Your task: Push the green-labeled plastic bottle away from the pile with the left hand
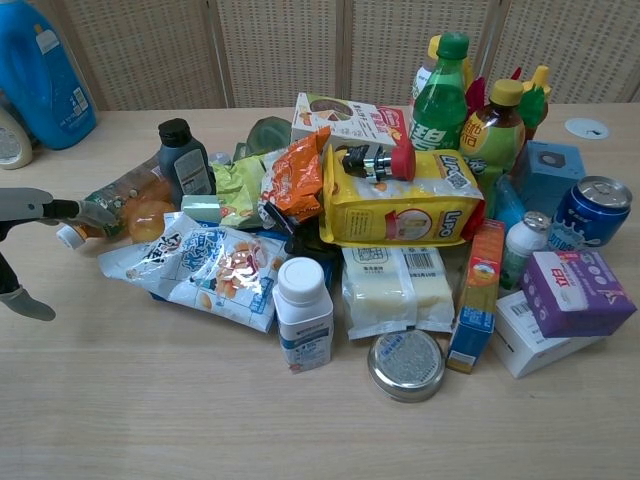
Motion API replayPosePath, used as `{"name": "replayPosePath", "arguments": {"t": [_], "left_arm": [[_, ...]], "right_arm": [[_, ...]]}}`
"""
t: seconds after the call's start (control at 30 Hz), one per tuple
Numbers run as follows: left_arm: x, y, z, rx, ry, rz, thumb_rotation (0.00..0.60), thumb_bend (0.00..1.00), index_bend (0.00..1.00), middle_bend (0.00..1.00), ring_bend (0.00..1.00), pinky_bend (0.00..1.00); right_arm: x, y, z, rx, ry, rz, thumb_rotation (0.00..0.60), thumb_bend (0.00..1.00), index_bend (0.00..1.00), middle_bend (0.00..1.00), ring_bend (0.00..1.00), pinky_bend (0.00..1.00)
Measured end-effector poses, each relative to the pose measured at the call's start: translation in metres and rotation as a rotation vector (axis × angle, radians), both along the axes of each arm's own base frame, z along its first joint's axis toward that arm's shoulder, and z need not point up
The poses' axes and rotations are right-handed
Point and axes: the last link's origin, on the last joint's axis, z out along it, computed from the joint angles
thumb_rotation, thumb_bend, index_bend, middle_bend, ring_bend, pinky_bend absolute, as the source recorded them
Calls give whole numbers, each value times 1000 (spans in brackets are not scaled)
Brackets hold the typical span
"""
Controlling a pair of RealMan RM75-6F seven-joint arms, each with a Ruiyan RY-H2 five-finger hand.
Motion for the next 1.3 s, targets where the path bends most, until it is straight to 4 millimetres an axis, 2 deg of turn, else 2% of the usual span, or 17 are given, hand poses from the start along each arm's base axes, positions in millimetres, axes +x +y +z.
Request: {"name": "replayPosePath", "arguments": {"t": [0.4,0.67,0.87,1.2,1.3], "left_arm": [[-4,3,-21,-29,-16,10,600,36,0,0,0,0],[-13,10,-22,-14,13,30,600,36,0,0,0,0],[-23,15,-13,6,43,47,600,37,0,0,0,0],[-49,21,22,78,104,88,600,38,0,0,0,0],[-51,20,25,82,95,96,600,38,0,0,0,0]], "right_arm": [[0,0,0,-3,1,-1,600,0,0,0,0,0],[-2,0,3,-10,-11,-8,600,0,0,0,0,0],[-2,-1,3,-10,-12,-9,600,0,0,0,0,0],[-5,0,9,-13,-59,-14,600,0,0,0,0,0],[-5,1,11,-18,-64,-15,600,0,0,0,0,0]]}}
